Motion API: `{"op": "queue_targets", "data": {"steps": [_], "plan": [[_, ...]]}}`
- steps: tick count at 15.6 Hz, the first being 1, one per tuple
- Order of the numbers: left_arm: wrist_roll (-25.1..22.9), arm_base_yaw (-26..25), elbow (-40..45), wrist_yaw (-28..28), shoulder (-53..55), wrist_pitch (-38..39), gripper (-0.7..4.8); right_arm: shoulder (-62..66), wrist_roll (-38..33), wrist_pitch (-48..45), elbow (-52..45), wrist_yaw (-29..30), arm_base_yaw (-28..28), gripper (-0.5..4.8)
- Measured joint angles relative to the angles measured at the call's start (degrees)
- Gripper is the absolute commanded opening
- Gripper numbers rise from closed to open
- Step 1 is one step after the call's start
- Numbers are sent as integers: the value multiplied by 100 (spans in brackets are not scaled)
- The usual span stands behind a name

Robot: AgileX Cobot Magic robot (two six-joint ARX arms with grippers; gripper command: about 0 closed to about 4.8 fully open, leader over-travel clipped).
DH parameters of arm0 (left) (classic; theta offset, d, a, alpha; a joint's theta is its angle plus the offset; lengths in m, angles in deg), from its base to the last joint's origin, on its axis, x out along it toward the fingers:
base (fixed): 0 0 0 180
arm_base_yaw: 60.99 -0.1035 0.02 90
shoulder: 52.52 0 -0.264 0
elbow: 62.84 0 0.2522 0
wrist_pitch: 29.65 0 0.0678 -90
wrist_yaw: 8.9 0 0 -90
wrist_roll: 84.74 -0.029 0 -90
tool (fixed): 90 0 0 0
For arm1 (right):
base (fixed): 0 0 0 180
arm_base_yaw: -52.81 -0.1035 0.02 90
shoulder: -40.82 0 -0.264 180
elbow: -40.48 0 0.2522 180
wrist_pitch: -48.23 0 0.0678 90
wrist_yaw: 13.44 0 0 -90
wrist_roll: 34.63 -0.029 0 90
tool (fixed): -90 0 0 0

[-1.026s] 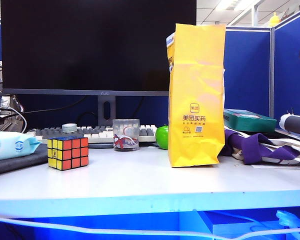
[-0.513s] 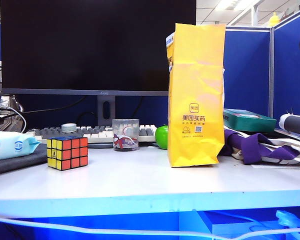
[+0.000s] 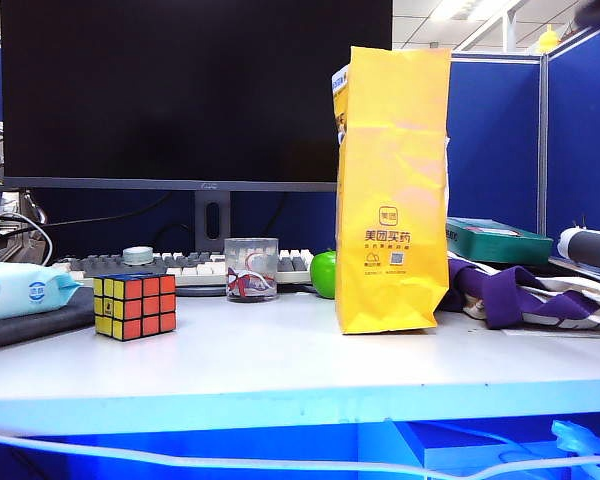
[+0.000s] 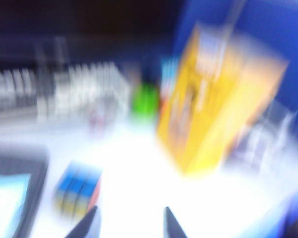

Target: Pick up the Rubik's Cube and throw it into the yellow paper bag.

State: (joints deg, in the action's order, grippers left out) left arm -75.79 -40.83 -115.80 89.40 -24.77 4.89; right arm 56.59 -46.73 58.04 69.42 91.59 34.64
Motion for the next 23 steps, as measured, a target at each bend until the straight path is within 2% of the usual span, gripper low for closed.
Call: {"op": "queue_targets", "data": {"steps": [1, 2, 3, 4, 6, 9, 16, 23], "plan": [[-555, 2, -909, 28, 1051, 638, 464, 289, 13, -9, 330, 2, 2, 0], [-949, -2, -1528, 17, 1786, 929, 479, 479, 15, -33, 501, 24, 0, 7], [-1373, 0, -2232, -42, 2647, 1740, 479, 763, 15, 131, 726, 181, 2, 56], [-1624, 0, -2686, -107, 3263, 2188, 479, 1010, 20, 361, 962, 262, 2, 93], [-2092, -7, -3252, -428, 4179, 2914, 479, 1604, 192, 1010, 1499, 507, 9, 95], [-2312, -9, -3508, -789, 4774, 3058, 479, 2376, 538, 1530, 2061, 1233, 2, 95], [-2568, -7, -3563, -949, 6349, 3071, 479, 3552, 621, 2009, 2695, 3016, -4, 95], [-2608, -2, -3593, -1172, 7099, 2481, 479, 3563, 918, 2096, 2697, 3147, -741, 95]]}}
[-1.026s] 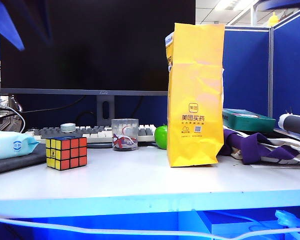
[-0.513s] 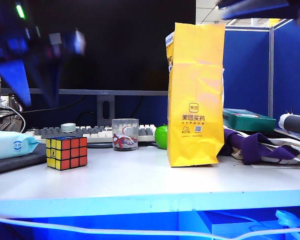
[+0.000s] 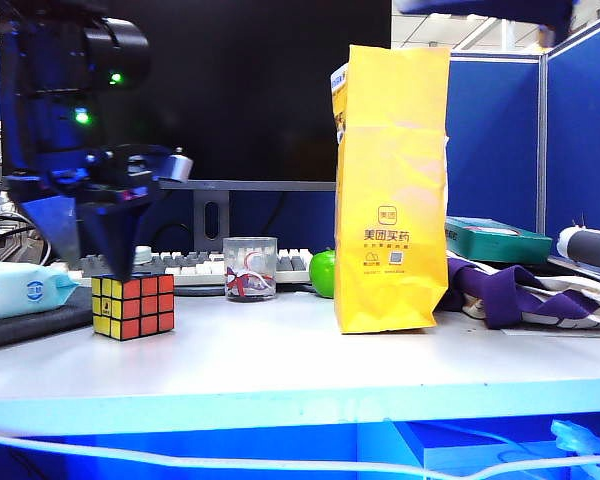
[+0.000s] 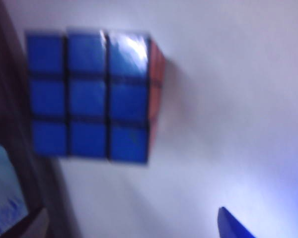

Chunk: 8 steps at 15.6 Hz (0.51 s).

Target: Pick up the Rubik's Cube and throw it into the yellow paper bag.

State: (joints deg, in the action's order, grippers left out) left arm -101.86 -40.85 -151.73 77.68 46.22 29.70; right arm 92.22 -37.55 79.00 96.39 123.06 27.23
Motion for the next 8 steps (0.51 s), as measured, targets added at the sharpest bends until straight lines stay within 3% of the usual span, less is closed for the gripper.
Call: {"op": "queue_targets", "data": {"steps": [4, 8], "plan": [[2, 2, -555, -72, 334, -306, 479, 70, 109, -2, -2, -83, -44, 95], [2, 24, -1283, -72, 1119, 269, 479, 175, 133, -94, 0, -90, -44, 95]]}}
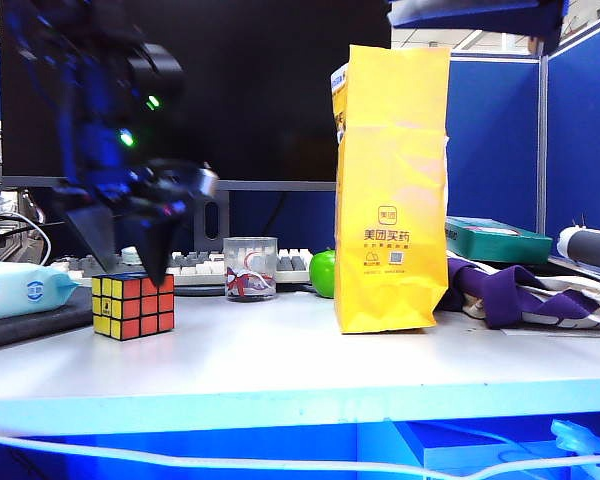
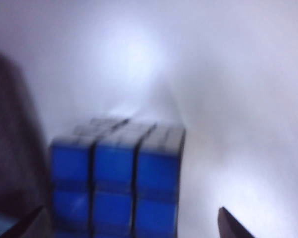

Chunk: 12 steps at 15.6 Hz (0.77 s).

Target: Pick up the Rubik's Cube and throw it into the yellow paper bag.

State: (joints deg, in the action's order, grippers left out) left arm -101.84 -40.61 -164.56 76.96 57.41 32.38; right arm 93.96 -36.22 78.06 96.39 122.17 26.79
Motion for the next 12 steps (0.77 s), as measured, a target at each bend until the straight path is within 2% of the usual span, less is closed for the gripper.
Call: {"op": "queue_targets", "data": {"steps": [7, 8, 9, 10, 12], "plan": [[-107, 2, -295, 4, 595, 367, 479, 114, 83, -131, 0, -105, 0, 95], [-109, 2, -297, 17, 599, 365, 329, 125, 98, -186, 0, -107, 0, 95], [-114, 13, -319, 24, 599, 365, 117, 127, 103, -212, 0, -107, 0, 95], [-131, 22, -323, 11, 599, 334, 35, 149, 103, -251, 0, -109, -2, 95], [-131, 26, -330, 31, 590, 315, 16, 175, 103, -293, 0, -122, -2, 95]]}}
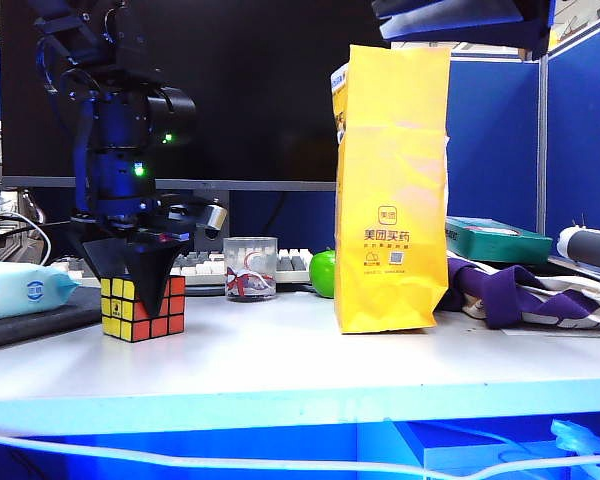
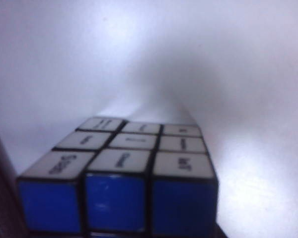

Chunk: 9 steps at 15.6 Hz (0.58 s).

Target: Pick up the Rubik's Cube and throw it into the yellow paper bag.

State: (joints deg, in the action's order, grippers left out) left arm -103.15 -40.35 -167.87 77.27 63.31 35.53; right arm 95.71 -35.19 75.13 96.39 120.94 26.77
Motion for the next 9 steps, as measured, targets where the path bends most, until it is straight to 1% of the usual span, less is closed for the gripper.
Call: {"op": "queue_targets", "data": {"steps": [1, 4, 6, 9], "plan": [[0, 0, 0, 37, 0, -11, 17, 0, 0, -24, 0, -2, 0, 95], [7, 0, 2, 437, -2, -317, 17, 22, 0, -44, 0, -15, 0, 95], [20, 22, 13, 476, -57, -514, 17, 63, 0, -42, -2, -177, 0, 95], [22, 35, 13, 476, -656, -857, 17, 63, 24, -46, 0, -262, 4, 95]]}}
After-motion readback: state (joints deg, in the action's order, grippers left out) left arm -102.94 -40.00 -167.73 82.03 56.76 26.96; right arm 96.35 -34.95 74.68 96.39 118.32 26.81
